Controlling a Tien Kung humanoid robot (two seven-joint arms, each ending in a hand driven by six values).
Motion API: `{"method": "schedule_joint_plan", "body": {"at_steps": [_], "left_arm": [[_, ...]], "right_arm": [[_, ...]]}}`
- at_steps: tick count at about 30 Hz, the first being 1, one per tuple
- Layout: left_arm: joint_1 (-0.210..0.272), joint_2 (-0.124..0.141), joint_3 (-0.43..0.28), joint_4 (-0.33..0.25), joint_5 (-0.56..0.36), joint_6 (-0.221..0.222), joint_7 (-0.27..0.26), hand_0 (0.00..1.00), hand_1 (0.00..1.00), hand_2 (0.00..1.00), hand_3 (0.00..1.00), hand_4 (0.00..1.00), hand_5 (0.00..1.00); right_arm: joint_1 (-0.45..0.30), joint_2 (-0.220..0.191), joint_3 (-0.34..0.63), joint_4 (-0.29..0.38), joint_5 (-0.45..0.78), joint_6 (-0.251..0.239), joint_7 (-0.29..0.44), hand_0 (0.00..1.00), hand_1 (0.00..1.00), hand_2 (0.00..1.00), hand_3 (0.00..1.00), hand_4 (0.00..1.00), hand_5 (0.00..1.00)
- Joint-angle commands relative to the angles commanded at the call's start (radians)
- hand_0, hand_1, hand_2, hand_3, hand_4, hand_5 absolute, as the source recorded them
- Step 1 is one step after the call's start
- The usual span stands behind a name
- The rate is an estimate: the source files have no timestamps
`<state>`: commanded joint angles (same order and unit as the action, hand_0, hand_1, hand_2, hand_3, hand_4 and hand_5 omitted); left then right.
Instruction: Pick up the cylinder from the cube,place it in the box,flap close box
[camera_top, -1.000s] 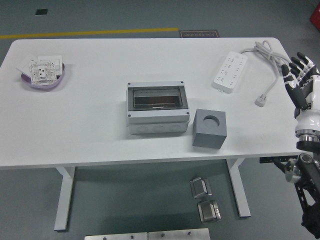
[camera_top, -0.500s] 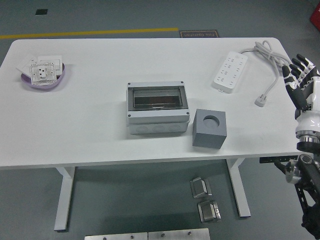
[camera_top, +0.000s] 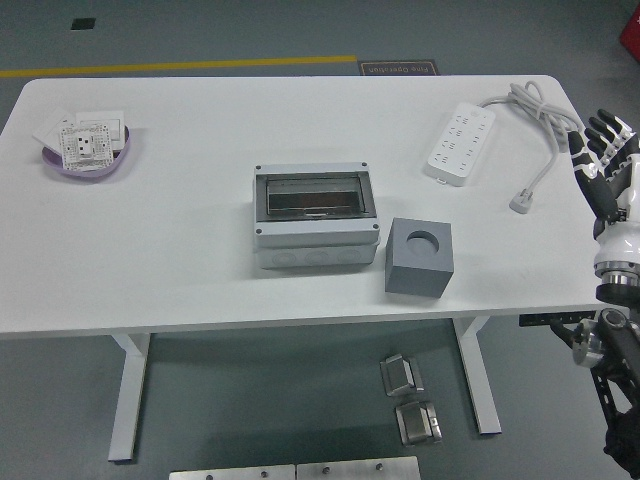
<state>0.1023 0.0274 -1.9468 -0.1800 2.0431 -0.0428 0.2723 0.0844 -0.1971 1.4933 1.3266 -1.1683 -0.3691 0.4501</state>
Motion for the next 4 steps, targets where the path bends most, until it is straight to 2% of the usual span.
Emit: {"method": "schedule_joint_plan", "body": {"at_steps": [4], "left_arm": [[0.001,-0.001,-0.005,0.000,0.005,0.000,-0.001,0.627,0.540,0.533,0.580,0.393,0.084]], "right_arm": [[-0.001,-0.002,-0.001,0.001,0.002,0.001,0.001,0.849,0.776,0.774,0.782,0.887,0.464]]}}
